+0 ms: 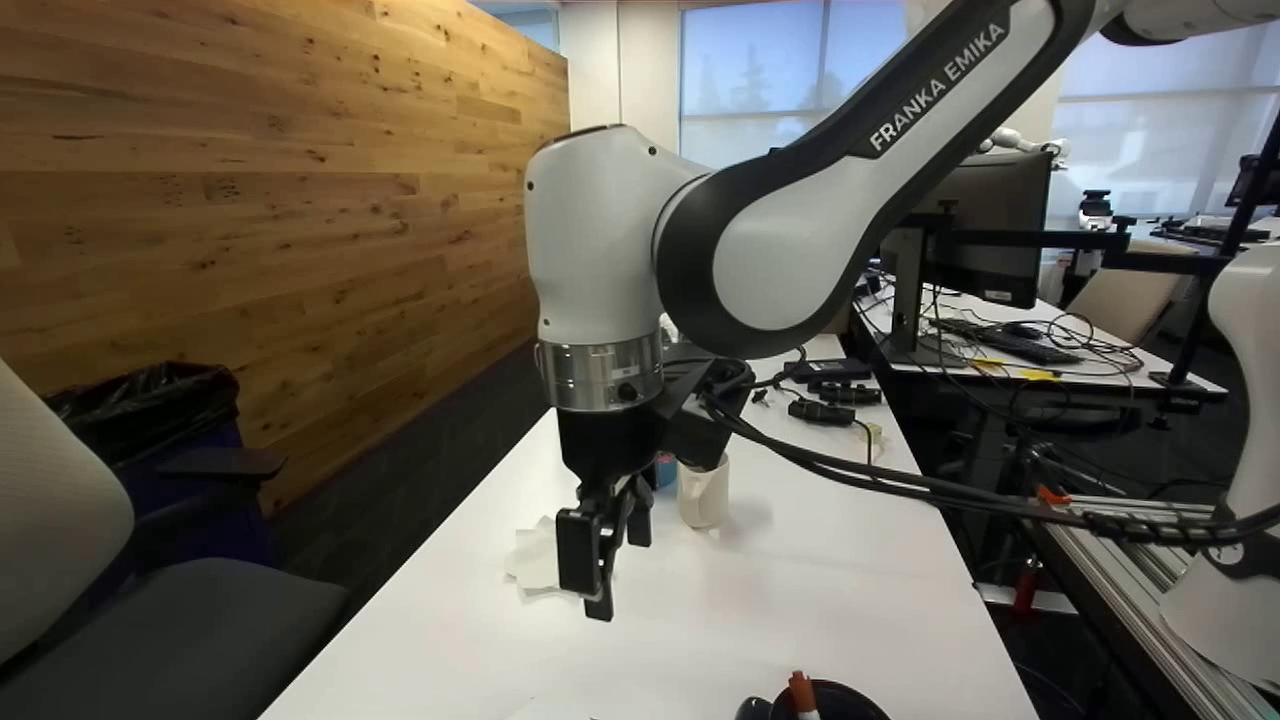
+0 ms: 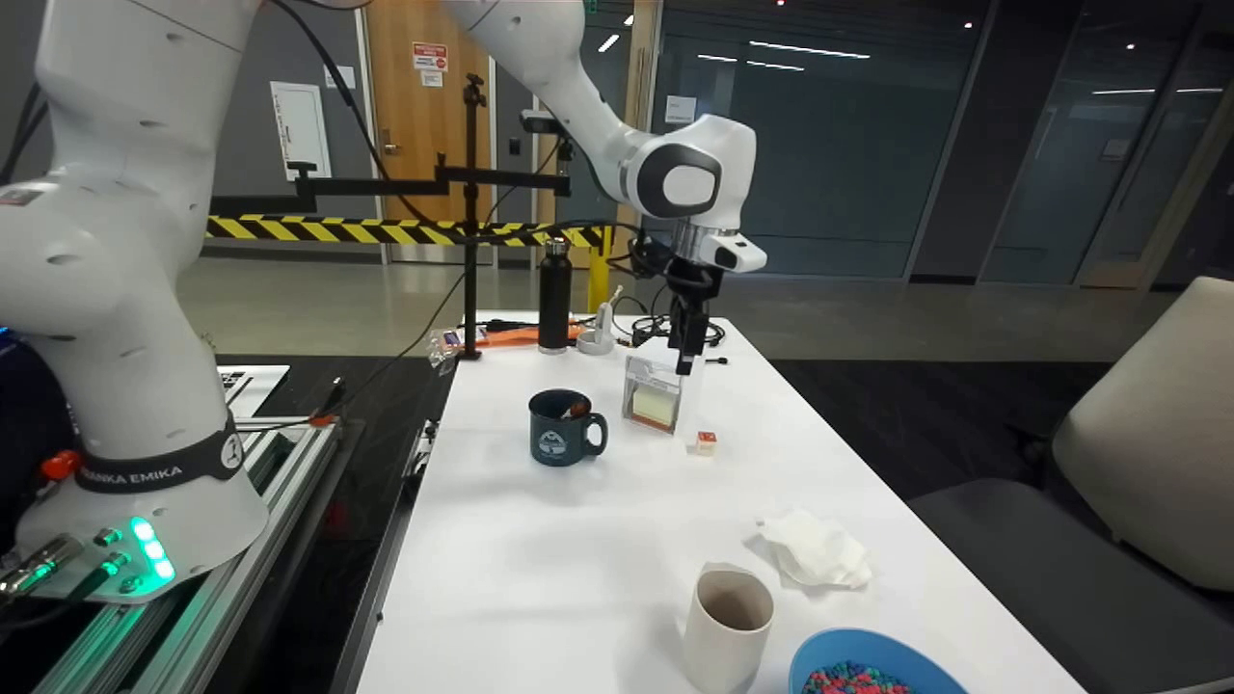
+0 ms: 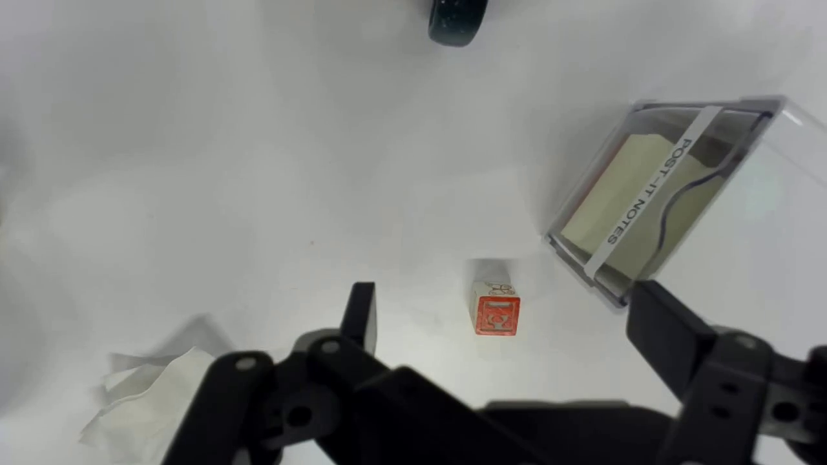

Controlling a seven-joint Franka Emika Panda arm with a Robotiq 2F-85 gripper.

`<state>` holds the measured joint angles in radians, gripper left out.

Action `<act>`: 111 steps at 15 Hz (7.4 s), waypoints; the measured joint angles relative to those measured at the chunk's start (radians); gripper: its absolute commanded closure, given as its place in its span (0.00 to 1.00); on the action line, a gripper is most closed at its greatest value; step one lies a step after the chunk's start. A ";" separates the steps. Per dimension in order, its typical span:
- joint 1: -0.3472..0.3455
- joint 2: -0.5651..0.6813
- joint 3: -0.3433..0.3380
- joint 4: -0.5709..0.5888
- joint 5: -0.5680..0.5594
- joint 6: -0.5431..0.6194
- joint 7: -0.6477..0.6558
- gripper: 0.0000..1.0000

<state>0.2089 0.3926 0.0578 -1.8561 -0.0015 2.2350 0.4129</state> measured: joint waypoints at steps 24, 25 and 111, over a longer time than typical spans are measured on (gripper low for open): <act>0.098 0.063 -0.010 0.000 -0.008 0.068 0.236 0.00; 0.098 0.063 -0.010 0.000 -0.008 0.068 0.251 0.00; 0.107 0.014 -0.018 -0.107 -0.008 0.077 0.385 0.00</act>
<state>0.3155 0.4068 0.0402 -1.9630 -0.0092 2.3117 0.7980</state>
